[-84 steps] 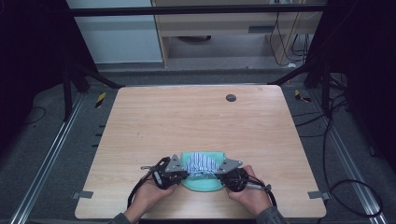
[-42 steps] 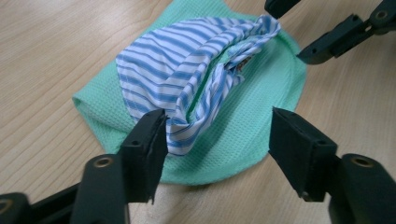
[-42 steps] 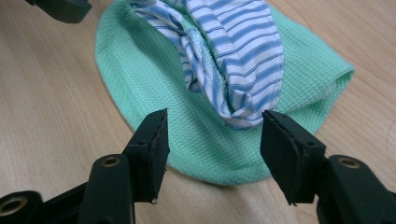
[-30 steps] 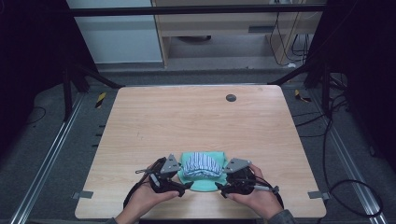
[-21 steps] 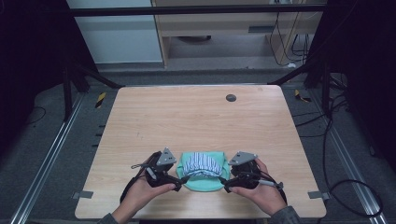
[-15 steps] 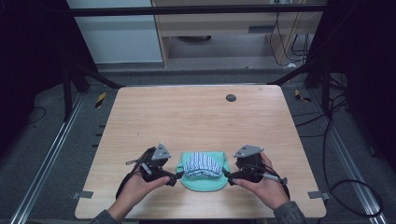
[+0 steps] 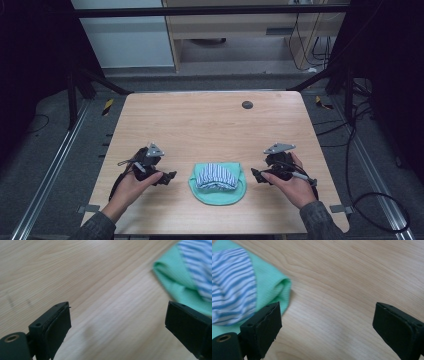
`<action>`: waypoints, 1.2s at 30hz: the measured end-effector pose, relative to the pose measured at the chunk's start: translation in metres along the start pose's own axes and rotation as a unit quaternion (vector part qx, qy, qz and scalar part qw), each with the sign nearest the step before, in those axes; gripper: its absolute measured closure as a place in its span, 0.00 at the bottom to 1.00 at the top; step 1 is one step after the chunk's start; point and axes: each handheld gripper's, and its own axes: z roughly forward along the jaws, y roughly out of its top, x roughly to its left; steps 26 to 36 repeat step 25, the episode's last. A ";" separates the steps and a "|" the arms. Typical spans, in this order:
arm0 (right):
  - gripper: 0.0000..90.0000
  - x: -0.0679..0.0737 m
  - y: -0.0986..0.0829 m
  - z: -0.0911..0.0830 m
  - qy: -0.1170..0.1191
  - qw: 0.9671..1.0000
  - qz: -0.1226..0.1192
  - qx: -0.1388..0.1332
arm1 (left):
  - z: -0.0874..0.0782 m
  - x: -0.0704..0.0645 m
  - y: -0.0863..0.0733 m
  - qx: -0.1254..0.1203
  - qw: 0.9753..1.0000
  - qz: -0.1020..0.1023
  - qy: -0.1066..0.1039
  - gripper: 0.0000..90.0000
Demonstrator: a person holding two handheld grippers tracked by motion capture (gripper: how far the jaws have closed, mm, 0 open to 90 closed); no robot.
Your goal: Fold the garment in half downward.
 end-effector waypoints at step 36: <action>0.03 -0.052 -0.024 0.058 -0.095 0.988 0.115 -0.029 | 0.033 0.063 -0.036 -0.048 0.991 -0.096 0.082 0.03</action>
